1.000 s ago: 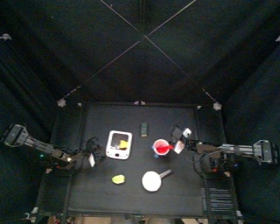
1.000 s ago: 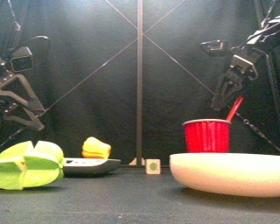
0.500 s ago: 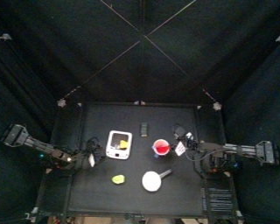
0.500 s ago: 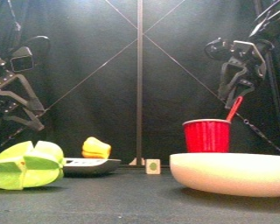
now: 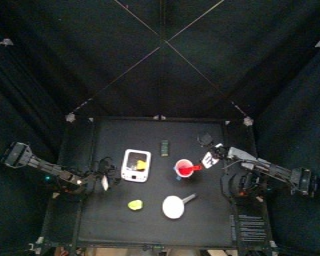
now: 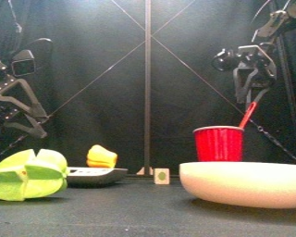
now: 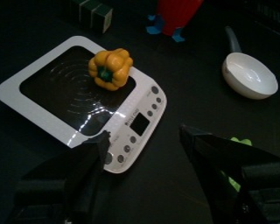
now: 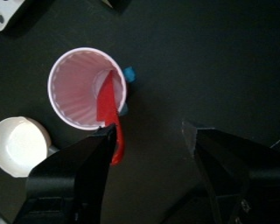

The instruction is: Grab knife

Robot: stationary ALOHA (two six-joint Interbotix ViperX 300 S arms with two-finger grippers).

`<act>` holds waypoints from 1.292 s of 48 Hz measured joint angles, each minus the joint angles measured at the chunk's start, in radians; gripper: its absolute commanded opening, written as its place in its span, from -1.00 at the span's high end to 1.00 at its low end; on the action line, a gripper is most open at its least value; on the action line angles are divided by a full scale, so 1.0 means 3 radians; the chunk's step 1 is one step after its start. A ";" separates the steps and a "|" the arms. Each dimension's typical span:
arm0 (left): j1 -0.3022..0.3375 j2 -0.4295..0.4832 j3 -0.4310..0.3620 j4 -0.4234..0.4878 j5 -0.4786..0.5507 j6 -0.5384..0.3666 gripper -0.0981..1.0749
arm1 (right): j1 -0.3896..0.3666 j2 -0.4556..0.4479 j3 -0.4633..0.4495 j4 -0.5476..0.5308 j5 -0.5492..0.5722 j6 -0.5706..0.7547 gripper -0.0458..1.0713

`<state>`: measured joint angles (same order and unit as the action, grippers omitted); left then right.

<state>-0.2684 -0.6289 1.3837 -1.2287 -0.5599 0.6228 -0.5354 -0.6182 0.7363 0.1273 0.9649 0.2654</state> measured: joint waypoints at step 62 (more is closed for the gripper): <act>0.0000 0.0000 0.0010 -0.0005 0.0015 0.0000 -0.82 | -0.0470 0.0823 0.0051 0.1427 0.0245 -0.1381 -0.74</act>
<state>-0.2684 -0.6289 1.3867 -1.2303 -0.5553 0.6228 -0.6765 -0.3712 0.7517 0.5553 1.0385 -0.1488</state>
